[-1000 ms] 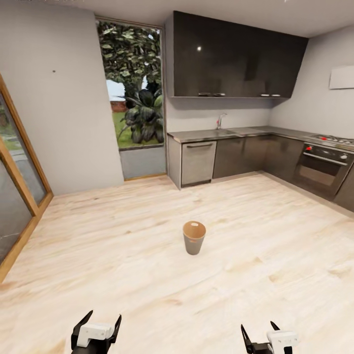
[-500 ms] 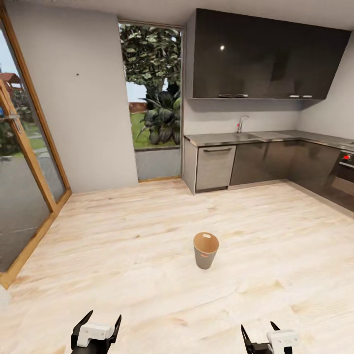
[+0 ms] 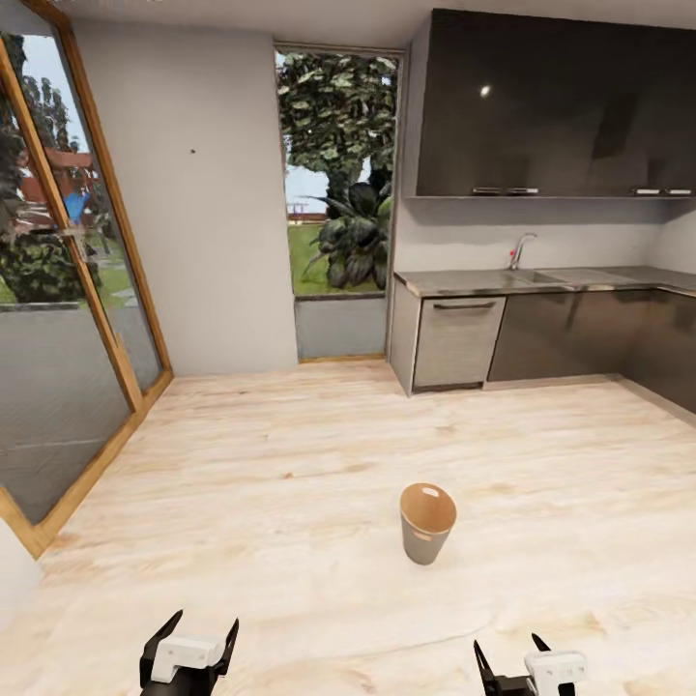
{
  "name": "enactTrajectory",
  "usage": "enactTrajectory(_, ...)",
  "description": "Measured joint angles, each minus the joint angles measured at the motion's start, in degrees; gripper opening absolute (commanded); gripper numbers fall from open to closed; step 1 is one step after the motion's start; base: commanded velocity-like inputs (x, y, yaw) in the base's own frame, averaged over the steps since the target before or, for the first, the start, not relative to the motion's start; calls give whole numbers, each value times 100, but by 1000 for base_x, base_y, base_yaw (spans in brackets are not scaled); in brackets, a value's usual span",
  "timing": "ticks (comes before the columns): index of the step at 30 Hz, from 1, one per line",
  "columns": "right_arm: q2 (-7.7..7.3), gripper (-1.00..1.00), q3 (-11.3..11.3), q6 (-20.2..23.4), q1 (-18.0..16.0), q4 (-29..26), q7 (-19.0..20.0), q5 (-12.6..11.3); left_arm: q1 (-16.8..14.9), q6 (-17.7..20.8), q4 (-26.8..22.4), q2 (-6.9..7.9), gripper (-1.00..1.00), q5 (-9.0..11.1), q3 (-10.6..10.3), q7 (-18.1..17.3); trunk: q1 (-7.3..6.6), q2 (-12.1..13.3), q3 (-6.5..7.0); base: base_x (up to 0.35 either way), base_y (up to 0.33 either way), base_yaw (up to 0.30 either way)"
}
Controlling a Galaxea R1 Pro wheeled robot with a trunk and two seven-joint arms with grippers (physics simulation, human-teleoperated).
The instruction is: Put the three can of soda from the living room inside the tash can in the kitchen.
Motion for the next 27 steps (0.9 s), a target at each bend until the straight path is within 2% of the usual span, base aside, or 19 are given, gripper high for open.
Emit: enactTrajectory(27,0,100,0,0,0,5,0,9,0,0,-4,0,100,3,0,0,0,0,126,270,-185,222)
